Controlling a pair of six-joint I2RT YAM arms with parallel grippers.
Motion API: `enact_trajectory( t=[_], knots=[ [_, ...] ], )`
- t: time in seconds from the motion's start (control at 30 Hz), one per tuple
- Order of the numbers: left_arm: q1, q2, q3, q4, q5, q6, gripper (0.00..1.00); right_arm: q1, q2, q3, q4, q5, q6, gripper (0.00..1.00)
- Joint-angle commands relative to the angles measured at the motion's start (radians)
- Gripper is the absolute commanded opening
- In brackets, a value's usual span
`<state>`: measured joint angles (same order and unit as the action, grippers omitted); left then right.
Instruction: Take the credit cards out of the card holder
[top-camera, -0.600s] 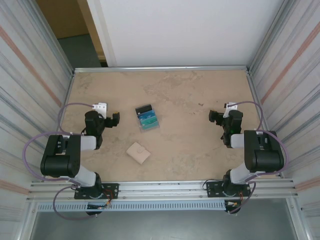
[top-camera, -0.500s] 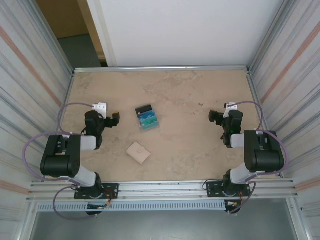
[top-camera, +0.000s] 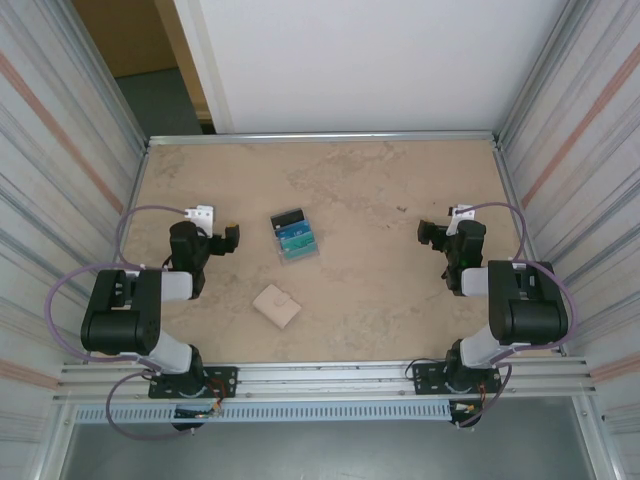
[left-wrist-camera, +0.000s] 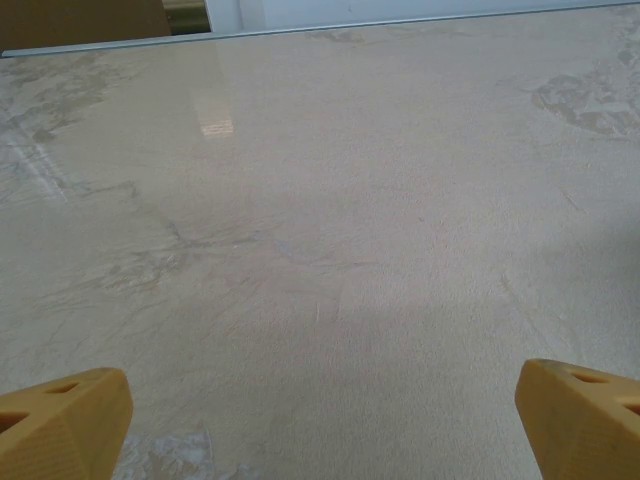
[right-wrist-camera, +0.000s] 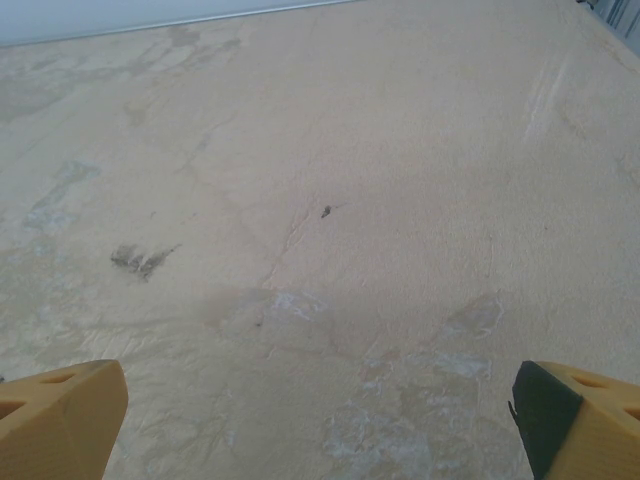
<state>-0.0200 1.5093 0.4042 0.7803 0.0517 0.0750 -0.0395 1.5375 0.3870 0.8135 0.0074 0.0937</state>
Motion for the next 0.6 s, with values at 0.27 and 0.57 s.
enact_trajectory(
  t=[0.27, 0.57],
  knots=[
    [-0.001, 0.003, 0.010, 0.007, -0.013, 0.006, 0.99, 0.000, 0.006, 0.019, -0.008, 0.022, -0.001, 0.99],
    [0.003, 0.001, 0.007, 0.011, -0.003, 0.002, 0.99, 0.000, 0.004, 0.018, -0.007, 0.020, -0.001, 0.99]
  ],
)
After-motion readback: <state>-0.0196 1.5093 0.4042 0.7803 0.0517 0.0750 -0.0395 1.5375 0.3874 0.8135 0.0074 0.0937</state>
